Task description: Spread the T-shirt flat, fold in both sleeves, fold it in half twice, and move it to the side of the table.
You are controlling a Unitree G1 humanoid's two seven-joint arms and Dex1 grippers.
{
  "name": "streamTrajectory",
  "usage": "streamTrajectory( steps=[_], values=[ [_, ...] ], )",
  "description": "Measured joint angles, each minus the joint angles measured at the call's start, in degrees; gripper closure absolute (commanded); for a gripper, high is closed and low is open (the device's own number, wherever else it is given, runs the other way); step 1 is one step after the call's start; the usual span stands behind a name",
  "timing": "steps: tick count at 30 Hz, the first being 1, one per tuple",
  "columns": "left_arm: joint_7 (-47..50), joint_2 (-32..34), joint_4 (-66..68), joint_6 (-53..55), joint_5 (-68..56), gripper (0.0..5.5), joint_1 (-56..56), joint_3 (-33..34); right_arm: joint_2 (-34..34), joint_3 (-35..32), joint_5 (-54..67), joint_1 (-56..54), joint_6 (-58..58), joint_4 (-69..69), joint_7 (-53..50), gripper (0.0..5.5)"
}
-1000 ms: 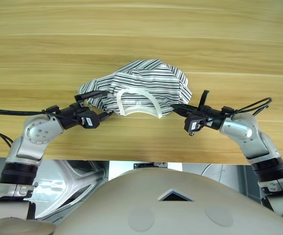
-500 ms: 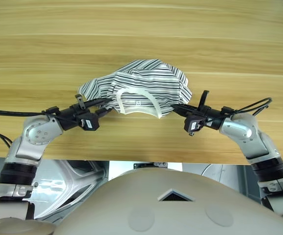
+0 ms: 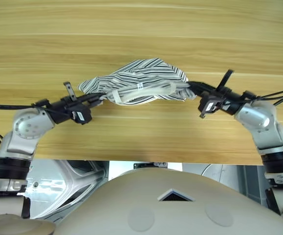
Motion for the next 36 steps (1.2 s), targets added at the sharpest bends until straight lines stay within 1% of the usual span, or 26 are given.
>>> streamTrajectory(
  steps=[4,8,9,13,18,23,25,27,29,31,34,36],
  values=[
    [-1.30,2.28,1.14,0.00,-5.23,5.48,-7.20,3.23,-1.19,-5.21,2.59,-4.81,0.12,1.95,-2.04,5.50],
    [0.54,2.88,3.98,-0.05,-4.91,5.48,-18.24,6.62,-1.84,-8.82,5.45,-7.34,-1.27,3.80,-3.09,5.50],
    [1.61,2.92,4.23,-0.13,-3.93,5.48,-21.25,7.00,-1.93,-9.34,6.18,-7.76,-1.66,4.10,-3.17,5.50],
    [3.75,2.29,5.38,-1.49,-1.70,5.48,-26.81,7.11,-1.95,-10.72,7.12,-8.89,-2.77,5.45,-3.68,5.50],
    [9.39,1.61,7.50,-5.25,3.62,5.48,-35.06,8.22,-2.41,-14.81,10.11,-12.47,-3.89,7.07,-4.72,5.50],
    [15.08,1.32,9.38,-7.91,7.23,5.48,-43.75,9.40,-4.84,-19.94,14.24,-18.13,-3.31,7.59,-5.90,5.50],
    [18.84,1.31,12.31,-7.78,10.25,5.48,-50.04,10.06,-6.23,-21.29,15.53,-21.65,-2.14,7.83,-6.02,5.50],
    [22.41,1.34,16.92,-7.14,13.12,5.48,-58.80,10.20,-7.21,-21.97,16.23,-27.51,0.05,8.10,-6.60,5.50],
    [26.05,1.49,22.36,-6.12,16.22,5.48,-68.20,9.74,-8.15,-22.95,17.11,-34.09,1.89,8.68,-8.25,5.50],
    [30.61,1.64,27.49,-5.65,19.89,5.48,-74.49,8.97,-8.50,-23.92,17.19,-38.50,2.97,9.80,-9.68,5.50],
    [32.72,2.41,30.87,-7.26,20.46,5.48,-76.29,8.80,-9.05,-25.21,17.65,-39.00,2.95,10.89,-10.04,5.50],
    [31.86,3.81,31.64,-10.08,19.52,5.48,-74.28,8.46,-11.73,-25.44,18.23,-33.57,-0.43,10.56,-5.61,5.50]
  ],
)
